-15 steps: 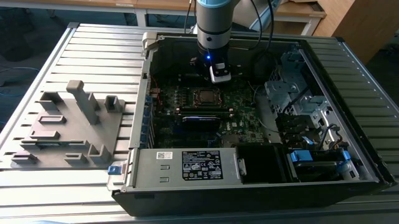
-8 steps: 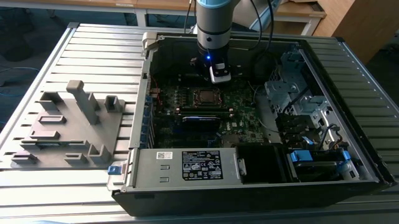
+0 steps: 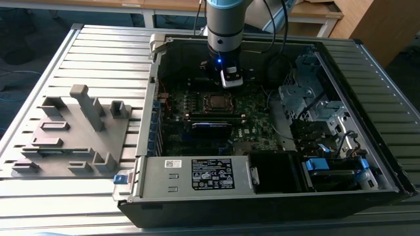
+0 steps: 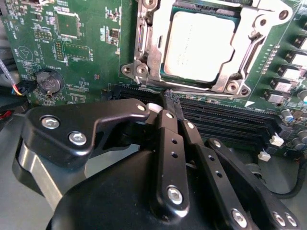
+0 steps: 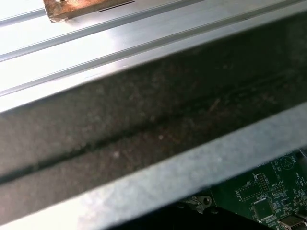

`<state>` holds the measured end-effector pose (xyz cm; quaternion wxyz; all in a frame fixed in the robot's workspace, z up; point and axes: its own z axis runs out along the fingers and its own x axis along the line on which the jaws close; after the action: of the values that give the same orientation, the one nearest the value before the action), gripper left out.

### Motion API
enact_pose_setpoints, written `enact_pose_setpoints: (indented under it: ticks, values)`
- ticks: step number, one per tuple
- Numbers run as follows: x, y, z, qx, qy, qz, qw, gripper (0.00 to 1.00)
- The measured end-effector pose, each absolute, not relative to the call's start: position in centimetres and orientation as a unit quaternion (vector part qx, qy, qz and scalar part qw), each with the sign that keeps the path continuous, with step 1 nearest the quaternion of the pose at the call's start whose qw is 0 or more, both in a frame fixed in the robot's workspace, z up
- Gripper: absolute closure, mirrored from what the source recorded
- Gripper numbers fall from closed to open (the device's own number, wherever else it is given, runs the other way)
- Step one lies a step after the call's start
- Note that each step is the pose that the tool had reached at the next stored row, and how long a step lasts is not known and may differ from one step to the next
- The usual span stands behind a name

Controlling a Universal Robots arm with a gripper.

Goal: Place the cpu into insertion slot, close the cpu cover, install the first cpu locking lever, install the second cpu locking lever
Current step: 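Install the first cpu locking lever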

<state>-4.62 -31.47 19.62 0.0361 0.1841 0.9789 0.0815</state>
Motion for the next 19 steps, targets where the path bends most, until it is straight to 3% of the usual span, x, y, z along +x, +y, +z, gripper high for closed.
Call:
enact_pose_setpoints:
  ticks: [19]
  values:
    - [-4.62,-31.47,19.57,0.185,0.979,0.079,0.037,0.89]
